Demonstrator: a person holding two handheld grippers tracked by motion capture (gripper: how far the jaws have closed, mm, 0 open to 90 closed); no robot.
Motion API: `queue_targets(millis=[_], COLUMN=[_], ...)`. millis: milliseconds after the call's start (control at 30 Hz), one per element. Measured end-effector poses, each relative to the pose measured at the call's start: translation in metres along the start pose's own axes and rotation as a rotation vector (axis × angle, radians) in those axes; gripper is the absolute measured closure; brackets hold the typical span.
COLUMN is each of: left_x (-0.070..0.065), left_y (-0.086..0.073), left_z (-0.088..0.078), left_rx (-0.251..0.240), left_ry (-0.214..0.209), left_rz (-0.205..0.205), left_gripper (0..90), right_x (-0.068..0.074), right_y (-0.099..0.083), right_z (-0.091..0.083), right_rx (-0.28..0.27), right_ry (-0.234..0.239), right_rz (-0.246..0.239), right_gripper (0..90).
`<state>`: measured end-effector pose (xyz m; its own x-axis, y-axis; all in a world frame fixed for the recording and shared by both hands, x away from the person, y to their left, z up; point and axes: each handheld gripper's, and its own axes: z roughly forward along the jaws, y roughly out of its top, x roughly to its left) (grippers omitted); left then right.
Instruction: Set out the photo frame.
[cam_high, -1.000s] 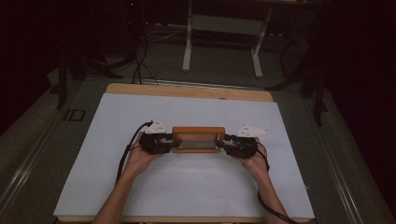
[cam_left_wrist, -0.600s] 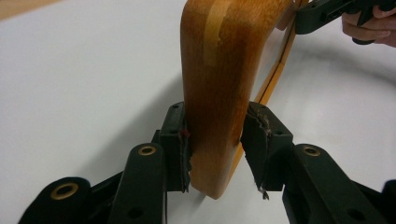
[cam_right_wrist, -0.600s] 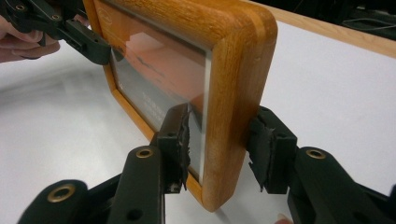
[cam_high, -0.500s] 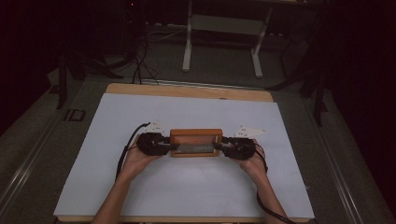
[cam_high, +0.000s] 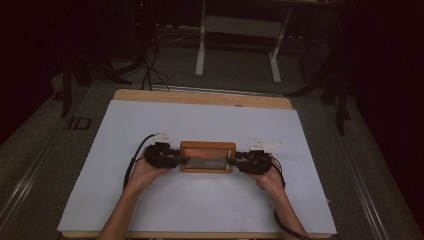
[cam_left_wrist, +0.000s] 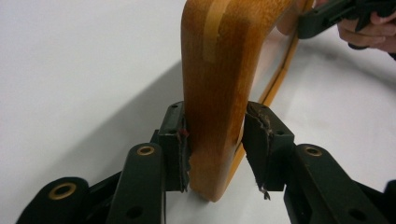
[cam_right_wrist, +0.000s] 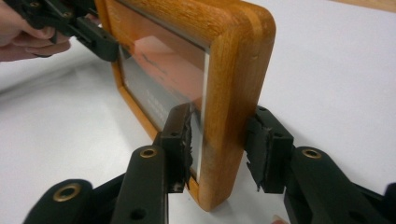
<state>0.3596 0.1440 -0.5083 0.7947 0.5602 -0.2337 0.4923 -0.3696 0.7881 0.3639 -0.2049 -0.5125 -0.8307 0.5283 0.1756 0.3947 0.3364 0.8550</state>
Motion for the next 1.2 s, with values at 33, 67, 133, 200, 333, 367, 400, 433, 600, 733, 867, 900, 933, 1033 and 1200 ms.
queue_targets(millis=[33, 67, 133, 200, 333, 367, 400, 433, 600, 733, 867, 900, 933, 1033, 1200], left_x=[0.002, 0.003, 0.005, 0.006, 0.008, 0.008, 0.008, 0.008, 0.007, 0.008, 0.008, 0.009, 0.008, 0.008, 0.012], left_y=[-0.001, -0.001, -0.002, -0.002, -0.003, -0.003, -0.003, -0.003, -0.003, -0.003, -0.004, -0.003, -0.003, -0.003, -0.004], left_z=[-0.001, -0.001, -0.002, -0.001, 0.001, 0.001, 0.001, 0.001, 0.001, 0.002, -0.001, -0.002, -0.004, -0.009, -0.019], left_rx=[-0.002, -0.006, -0.011, -0.016, -0.031, -0.031, -0.032, -0.032, -0.033, -0.009, -0.006, -0.01, -0.013, -0.024, -0.035], left_ry=[-0.001, -0.003, -0.006, -0.005, -0.004, -0.003, -0.002, -0.002, -0.001, 0.017, 0.024, 0.022, 0.021, 0.025, 0.026], left_rz=[-0.008, -0.016, -0.029, -0.045, -0.082, -0.082, -0.082, -0.083, -0.084, -0.09, -0.094, -0.093, -0.093, -0.087, -0.091], left_gripper=[61.0, 60.4, 60.0, 59.9, 59.7, 59.7, 59.7, 59.6, 59.2, 53.5, 47.8, 46.5, 45.9, 44.2, 40.9], right_x=[0.0, 0.0, 0.0, 0.0, -0.002, -0.003, -0.004, -0.004, -0.005, -0.006, -0.005, -0.005, -0.005, -0.005, -0.009], right_y=[0.0, 0.0, 0.0, 0.0, -0.002, -0.002, -0.003, -0.003, -0.003, -0.004, -0.003, -0.003, -0.002, -0.001, 0.002], right_z=[0.0, 0.001, 0.002, 0.003, 0.006, 0.007, 0.007, 0.007, 0.007, 0.008, 0.011, 0.01, 0.01, 0.007, -0.003], right_rx=[0.002, 0.002, 0.003, 0.003, 0.007, 0.005, 0.005, 0.005, 0.005, 0.01, 0.024, 0.026, 0.029, 0.029, 0.018], right_ry=[0.004, 0.02, 0.027, 0.028, 0.017, 0.021, 0.024, 0.025, 0.03, 0.046, 0.059, 0.06, 0.056, 0.045, 0.018], right_rz=[0.002, 0.012, 0.016, 0.018, 0.028, 0.033, 0.034, 0.034, 0.037, 0.034, 0.024, 0.021, 0.021, 0.01, -0.003], right_gripper=[63.5, 64.2, 64.5, 64.5, 63.6, 63.6, 63.6, 63.6, 63.6, 56.6, 46.2, 43.9, 41.7, 38.2, 34.0])
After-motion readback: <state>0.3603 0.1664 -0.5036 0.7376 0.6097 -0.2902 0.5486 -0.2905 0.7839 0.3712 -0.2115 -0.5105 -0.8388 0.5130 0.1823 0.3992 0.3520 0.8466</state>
